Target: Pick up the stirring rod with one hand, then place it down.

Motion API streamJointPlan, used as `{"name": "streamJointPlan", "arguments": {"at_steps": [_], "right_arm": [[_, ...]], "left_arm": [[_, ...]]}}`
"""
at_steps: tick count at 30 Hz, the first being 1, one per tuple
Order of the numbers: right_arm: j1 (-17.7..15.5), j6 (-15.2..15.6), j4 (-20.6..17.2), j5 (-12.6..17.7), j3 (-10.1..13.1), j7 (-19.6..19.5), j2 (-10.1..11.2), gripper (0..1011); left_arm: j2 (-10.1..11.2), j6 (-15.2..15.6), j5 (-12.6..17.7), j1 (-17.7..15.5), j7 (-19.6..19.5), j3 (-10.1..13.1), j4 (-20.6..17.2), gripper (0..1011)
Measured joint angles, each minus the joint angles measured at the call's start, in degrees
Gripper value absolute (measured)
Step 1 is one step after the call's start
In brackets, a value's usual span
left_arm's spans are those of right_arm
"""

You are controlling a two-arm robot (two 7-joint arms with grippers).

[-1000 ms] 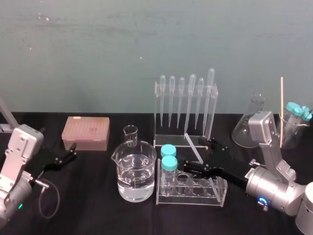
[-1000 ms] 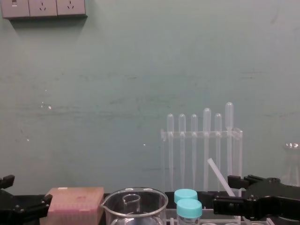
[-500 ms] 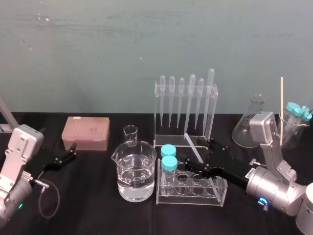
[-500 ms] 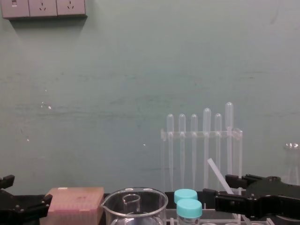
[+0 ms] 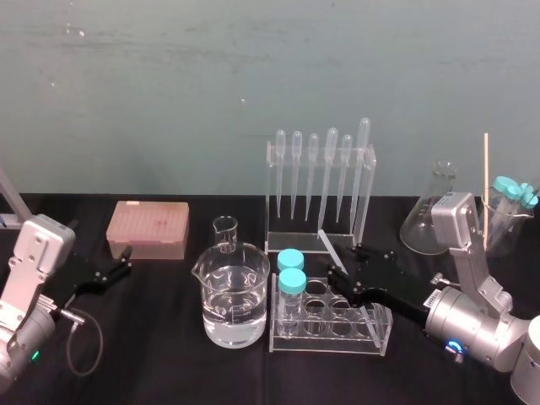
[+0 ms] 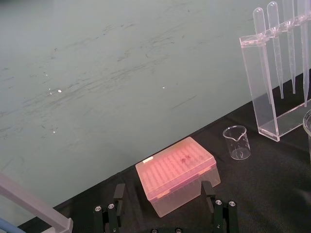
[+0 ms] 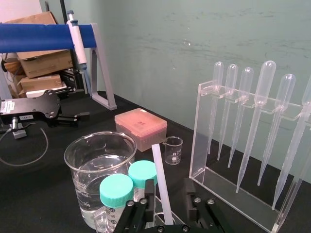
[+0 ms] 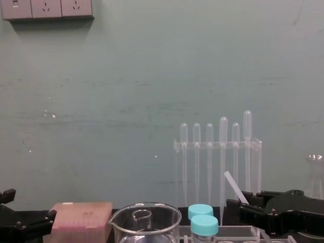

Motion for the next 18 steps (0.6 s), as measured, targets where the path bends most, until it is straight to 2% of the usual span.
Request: {"name": "streamJointPlan", "arguments": {"at_steps": [1,3,4,7,9,12,18], "right_arm": [[0.0,0.0,0.0,0.0,0.0,0.0,0.0,345],[0.0,0.0,0.0,0.0,0.0,0.0,0.0,305],[0.0,0.0,0.0,0.0,0.0,0.0,0.0,244],[0.0,0.0,0.0,0.0,0.0,0.0,0.0,189],[0.0,0.0,0.0,0.0,0.0,0.0,0.0,113],[0.0,-0.1,0.0,0.0,0.0,0.0,0.0,69],[-0.1,-0.4,0.0,0.0,0.2,0.0,0.0,69]], "left_arm": [[0.0,0.0,0.0,0.0,0.0,0.0,0.0,1000],[0.0,0.0,0.0,0.0,0.0,0.0,0.0,1000],[0.0,0.0,0.0,0.0,0.0,0.0,0.0,1000],[0.0,0.0,0.0,0.0,0.0,0.0,0.0,1000],[0.0,0.0,0.0,0.0,0.0,0.0,0.0,1000],[0.0,0.0,0.0,0.0,0.0,0.0,0.0,1000],[0.0,0.0,0.0,0.0,0.0,0.0,0.0,1000]]}}
